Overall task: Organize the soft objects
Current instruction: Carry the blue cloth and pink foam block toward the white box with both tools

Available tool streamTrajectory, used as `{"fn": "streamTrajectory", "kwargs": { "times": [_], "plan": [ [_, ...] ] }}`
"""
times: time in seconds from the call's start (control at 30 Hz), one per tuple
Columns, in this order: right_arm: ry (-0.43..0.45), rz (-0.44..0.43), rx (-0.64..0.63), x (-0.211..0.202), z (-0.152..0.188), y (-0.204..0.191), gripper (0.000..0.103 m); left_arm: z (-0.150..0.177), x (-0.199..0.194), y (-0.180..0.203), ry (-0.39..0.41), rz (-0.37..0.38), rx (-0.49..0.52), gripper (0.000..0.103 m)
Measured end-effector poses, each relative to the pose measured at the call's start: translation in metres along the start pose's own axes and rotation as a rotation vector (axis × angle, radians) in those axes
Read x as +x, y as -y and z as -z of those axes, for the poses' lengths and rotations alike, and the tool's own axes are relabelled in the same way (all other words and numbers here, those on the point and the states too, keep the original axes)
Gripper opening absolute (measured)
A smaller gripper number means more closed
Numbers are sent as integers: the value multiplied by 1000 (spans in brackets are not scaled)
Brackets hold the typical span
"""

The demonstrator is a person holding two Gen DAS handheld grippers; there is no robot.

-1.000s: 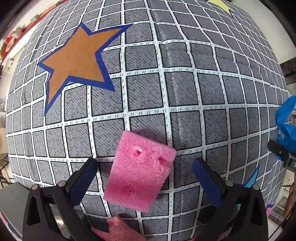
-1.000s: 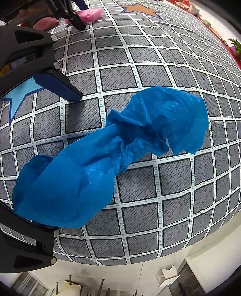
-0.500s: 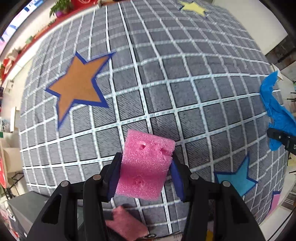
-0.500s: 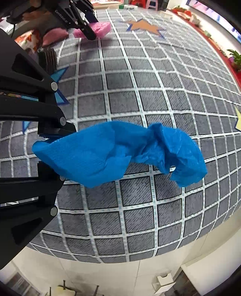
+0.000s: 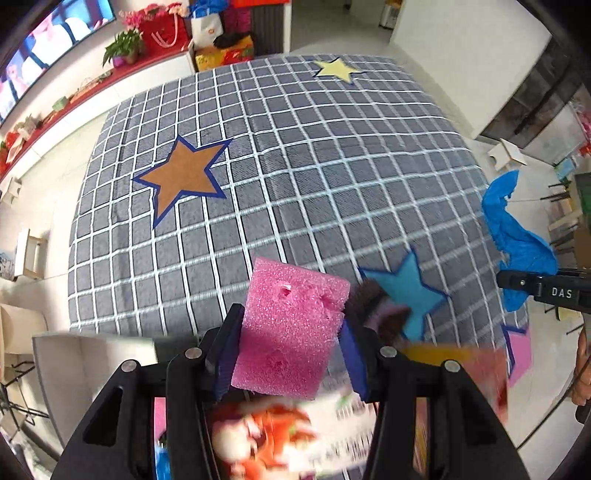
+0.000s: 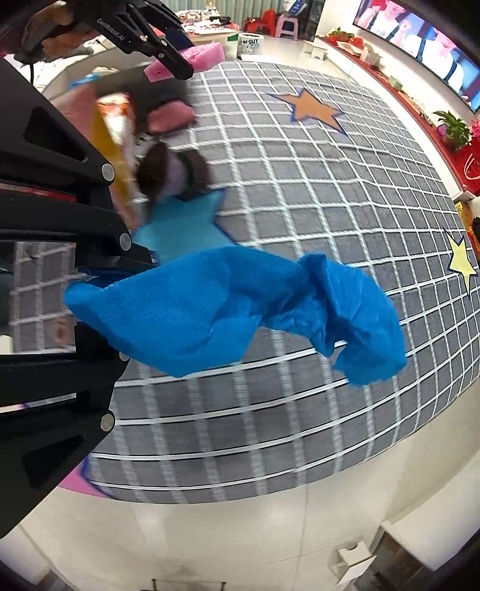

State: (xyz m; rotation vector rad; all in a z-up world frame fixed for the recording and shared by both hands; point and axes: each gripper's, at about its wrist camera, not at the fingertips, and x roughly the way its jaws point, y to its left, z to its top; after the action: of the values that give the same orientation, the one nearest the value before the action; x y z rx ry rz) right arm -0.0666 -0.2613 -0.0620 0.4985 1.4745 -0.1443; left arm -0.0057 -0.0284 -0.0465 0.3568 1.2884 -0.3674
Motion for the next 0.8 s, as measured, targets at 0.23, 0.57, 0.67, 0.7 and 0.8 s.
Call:
{"fn": "streamTrajectory", "kwargs": {
  "times": [0.23, 0.57, 0.67, 0.7, 0.8],
  "plan": [
    [-7, -12, 31, -20, 60, 3, 17, 53, -47, 9, 47, 34, 32, 54],
    [3, -37, -24, -36, 131, -50, 17, 115, -105, -9, 136, 34, 4, 54],
    [17, -51, -61, -40, 141, -71, 17, 128, -116, -23, 152, 27, -35, 54],
    [25, -55, -77, -42, 143, -79, 17, 131, -118, -27, 156, 23, -44, 54],
    [45, -61, -126, -47, 148, -100, 17, 141, -125, -41, 171, 7, -73, 54]
  ]
}}
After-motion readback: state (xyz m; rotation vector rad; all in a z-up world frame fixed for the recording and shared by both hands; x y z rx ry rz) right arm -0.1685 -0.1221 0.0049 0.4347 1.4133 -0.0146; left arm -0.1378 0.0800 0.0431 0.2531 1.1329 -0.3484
